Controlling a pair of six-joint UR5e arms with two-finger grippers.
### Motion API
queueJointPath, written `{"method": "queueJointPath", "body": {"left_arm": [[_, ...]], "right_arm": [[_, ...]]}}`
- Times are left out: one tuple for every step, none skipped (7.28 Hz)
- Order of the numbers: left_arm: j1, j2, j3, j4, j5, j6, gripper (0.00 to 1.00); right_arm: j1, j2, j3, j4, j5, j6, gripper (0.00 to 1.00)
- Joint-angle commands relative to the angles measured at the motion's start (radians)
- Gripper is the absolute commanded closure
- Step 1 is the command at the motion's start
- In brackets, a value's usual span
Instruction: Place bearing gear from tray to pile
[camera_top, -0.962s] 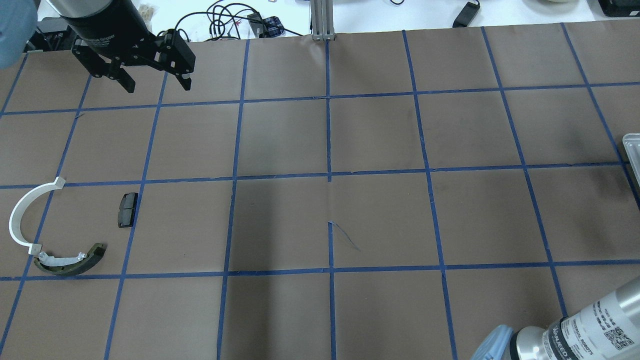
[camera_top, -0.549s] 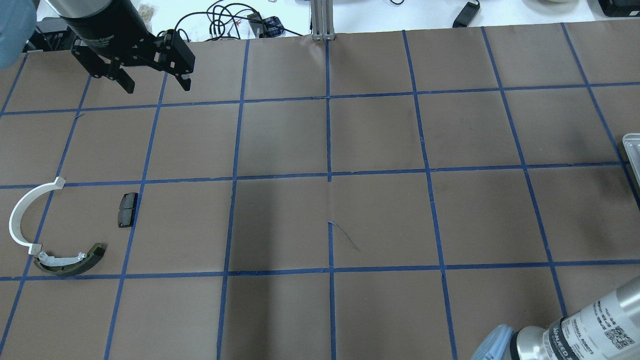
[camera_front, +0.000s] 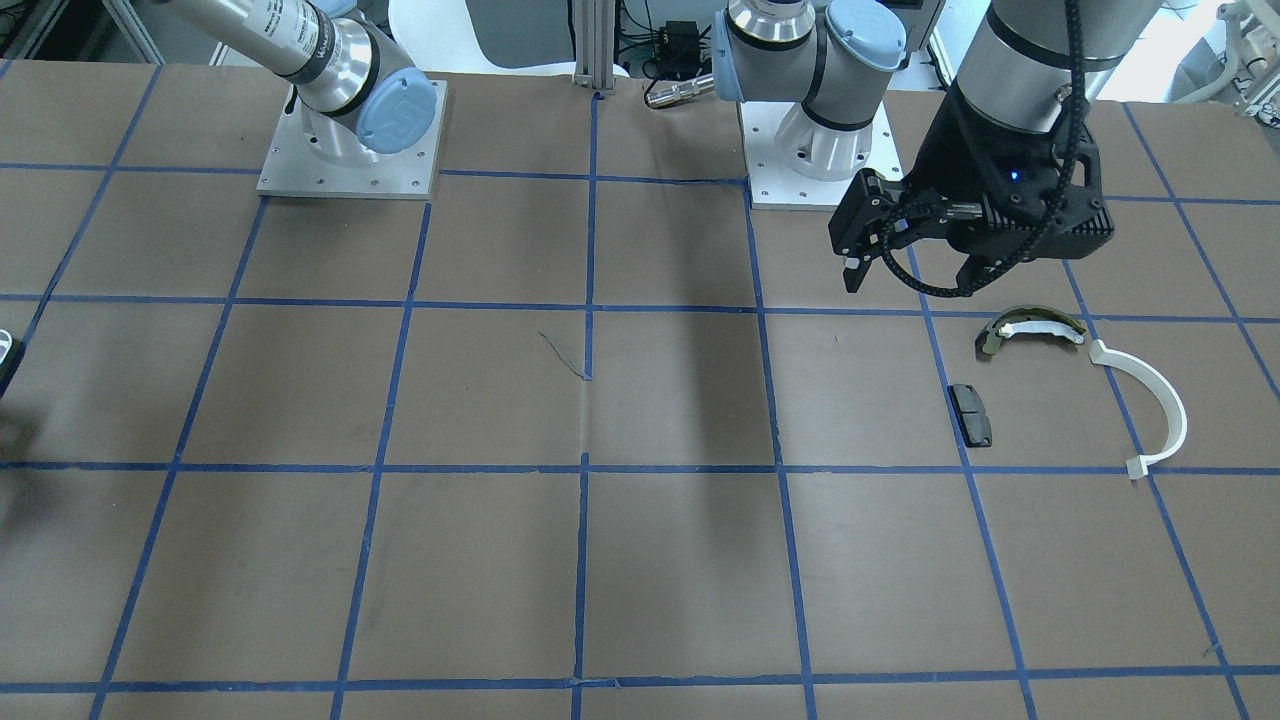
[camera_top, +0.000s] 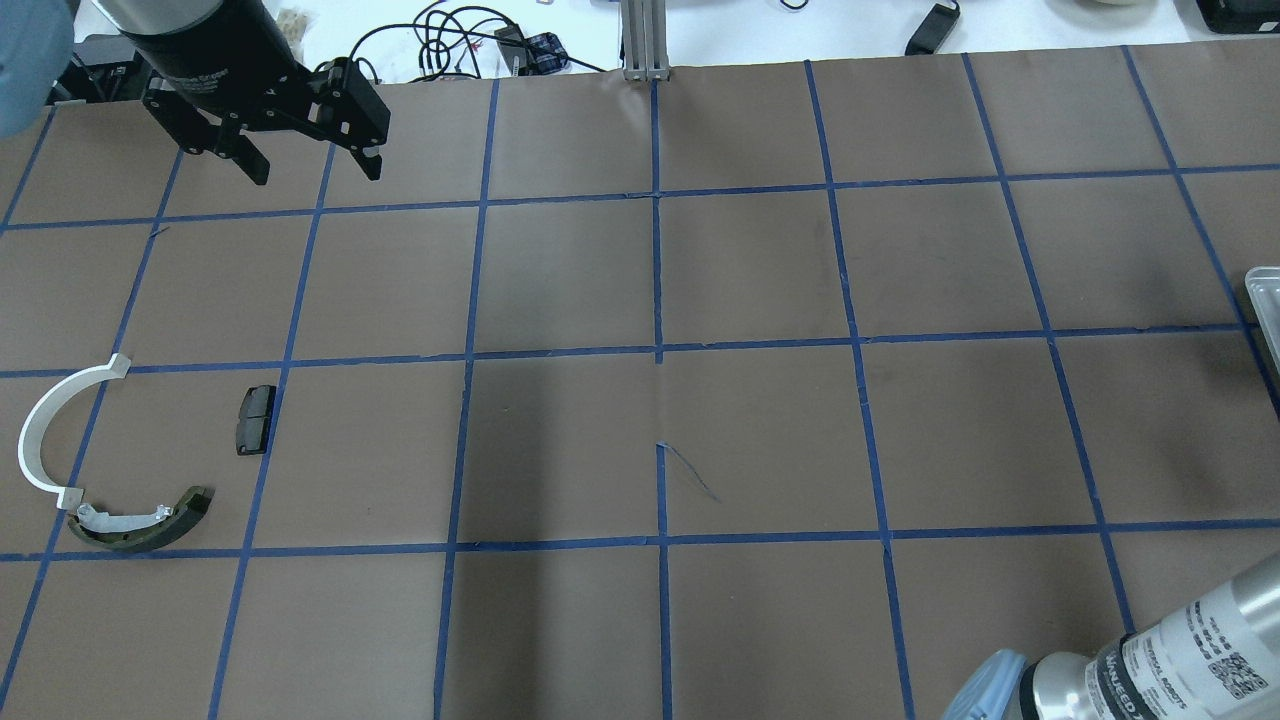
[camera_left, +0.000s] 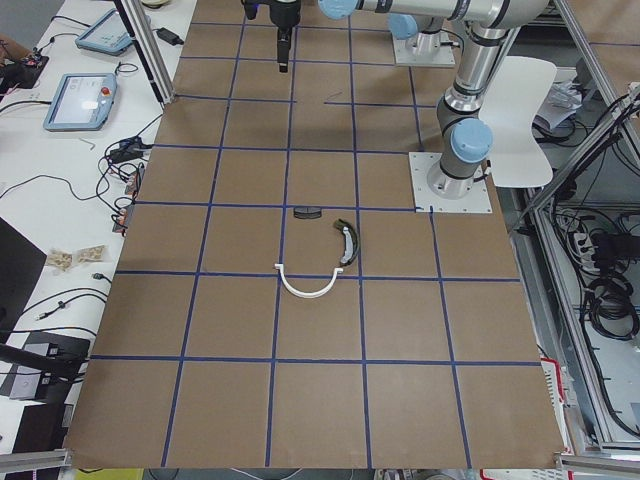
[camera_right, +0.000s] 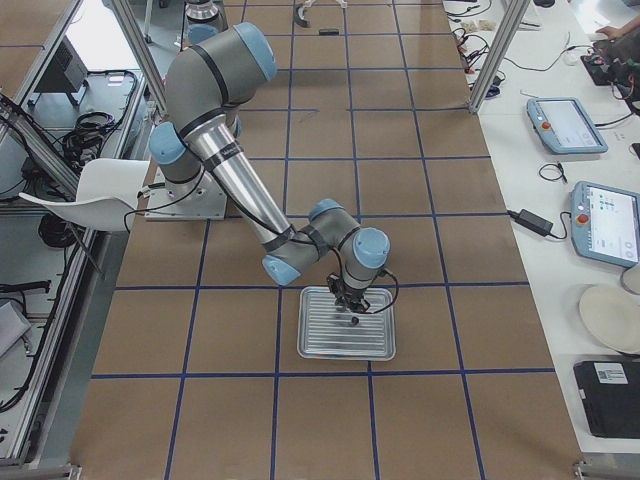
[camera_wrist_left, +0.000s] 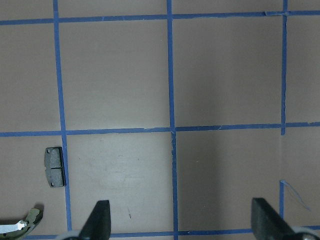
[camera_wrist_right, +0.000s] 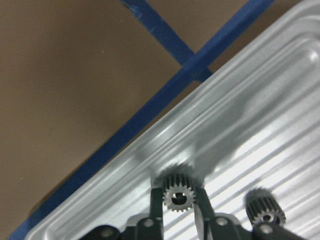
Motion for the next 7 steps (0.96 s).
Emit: {"method": "queueJointPath", "body": {"left_arm": [[0.000,-0.001,0.000,0.001,0.000,0.000,0.00],[0.000,-0.001,0.000,0.001,0.000,0.000,0.00],[0.000,-0.001,0.000,0.001,0.000,0.000,0.00],[0.000,-0.001,0.000,0.001,0.000,-0.001,0.00],[0.000,-0.001,-0.002,0.001,0.000,0.000,0.00],[0.000,-0.001,-0.002,0.001,0.000,0.000,0.00],[0.000,-0.001,-0.002,0.001,0.000,0.000,0.00]], "right_arm": [[0.000,-0.033,-0.007,0.017,-0.025,0.003,1.00],[0.000,-0.066,-0.008,0.040,-0.022,0.004,1.00],[0.000,-0.114,-0.001,0.074,-0.015,0.022,1.00],[0.008,-0.135,0.001,0.130,-0.004,0.076,1.00],[0.012,-0.139,0.003,0.164,0.077,0.117,1.00],[0.028,-0.141,0.012,0.186,0.108,0.141,1.00],[0.076,-0.162,0.010,0.188,0.097,0.212,1.00]]}}
